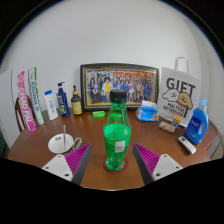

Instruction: Pour water

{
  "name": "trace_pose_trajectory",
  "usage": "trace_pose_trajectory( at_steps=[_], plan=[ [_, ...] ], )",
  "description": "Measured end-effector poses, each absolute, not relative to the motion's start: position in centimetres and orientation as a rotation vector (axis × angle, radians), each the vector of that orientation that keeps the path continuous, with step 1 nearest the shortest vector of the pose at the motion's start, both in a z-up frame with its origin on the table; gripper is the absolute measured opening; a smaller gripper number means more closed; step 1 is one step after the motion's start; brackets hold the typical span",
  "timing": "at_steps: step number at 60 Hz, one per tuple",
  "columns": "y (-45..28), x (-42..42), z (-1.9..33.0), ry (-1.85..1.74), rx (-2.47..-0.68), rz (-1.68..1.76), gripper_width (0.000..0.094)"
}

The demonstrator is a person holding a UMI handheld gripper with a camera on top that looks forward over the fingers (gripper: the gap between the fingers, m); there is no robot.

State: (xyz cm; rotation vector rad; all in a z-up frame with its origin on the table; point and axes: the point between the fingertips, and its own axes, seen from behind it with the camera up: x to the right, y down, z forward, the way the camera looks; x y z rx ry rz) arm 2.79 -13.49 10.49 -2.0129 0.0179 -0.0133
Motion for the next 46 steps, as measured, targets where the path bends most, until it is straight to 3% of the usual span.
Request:
trace_pose_trajectory(
  at_steps=[24,46],
  plan=[
    [-31.0,-3.8,17.5,0.092,-2.219,-0.106,0.0852],
    [-34.7,-6.0,20.2,0.078,-2.189,-0.162,0.0852]
  ],
)
